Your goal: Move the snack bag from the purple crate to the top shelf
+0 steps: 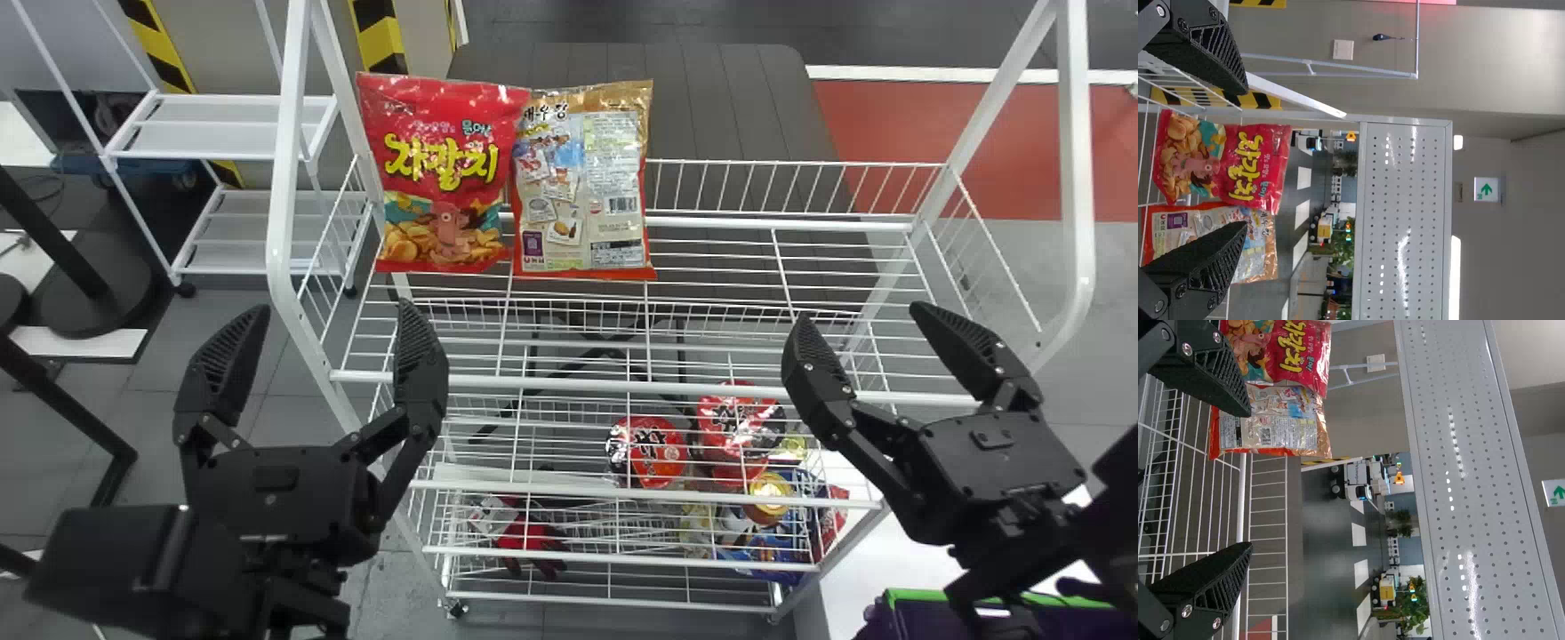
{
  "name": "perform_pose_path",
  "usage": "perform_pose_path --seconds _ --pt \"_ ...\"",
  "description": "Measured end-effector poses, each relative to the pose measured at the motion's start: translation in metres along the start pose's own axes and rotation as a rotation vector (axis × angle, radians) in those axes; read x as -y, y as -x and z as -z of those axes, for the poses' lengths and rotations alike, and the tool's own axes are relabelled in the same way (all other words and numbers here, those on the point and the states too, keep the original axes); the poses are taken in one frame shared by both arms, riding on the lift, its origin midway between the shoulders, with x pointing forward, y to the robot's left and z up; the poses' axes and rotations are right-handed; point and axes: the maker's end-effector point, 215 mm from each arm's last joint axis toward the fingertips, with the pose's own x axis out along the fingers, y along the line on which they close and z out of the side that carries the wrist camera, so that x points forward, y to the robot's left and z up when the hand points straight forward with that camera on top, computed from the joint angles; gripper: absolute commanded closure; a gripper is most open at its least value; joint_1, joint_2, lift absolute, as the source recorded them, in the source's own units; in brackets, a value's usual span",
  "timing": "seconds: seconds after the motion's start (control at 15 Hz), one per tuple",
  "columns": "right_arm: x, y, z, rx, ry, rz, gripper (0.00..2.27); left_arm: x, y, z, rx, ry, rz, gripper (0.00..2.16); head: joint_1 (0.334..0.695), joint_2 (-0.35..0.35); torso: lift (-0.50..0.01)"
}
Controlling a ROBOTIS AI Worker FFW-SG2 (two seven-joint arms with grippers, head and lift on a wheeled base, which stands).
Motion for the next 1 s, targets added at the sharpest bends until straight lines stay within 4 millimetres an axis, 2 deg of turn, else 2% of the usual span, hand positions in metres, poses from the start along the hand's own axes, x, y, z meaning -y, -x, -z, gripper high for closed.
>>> perform_pose_path --seconds 0.4,0.6,1.0 --pt "-0.001 0.002 0.001 -0.031 0.018 0.003 0.13 0.001 0.001 0.002 -0.002 -0.006 0.003 0.12 0.695 0.012 0.0" --pt "0.005 0.003 0.008 -0.063 0.023 0.049 0.12 0.001 0.0 0.002 -0.001 -0.007 0.003 0.12 0.695 0.004 -0.015" --pt "0.003 0.003 0.012 -0.08 0.029 0.055 0.12 0.002 0.0 0.001 0.001 -0.006 0.006 0.12 0.695 0.006 -0.039"
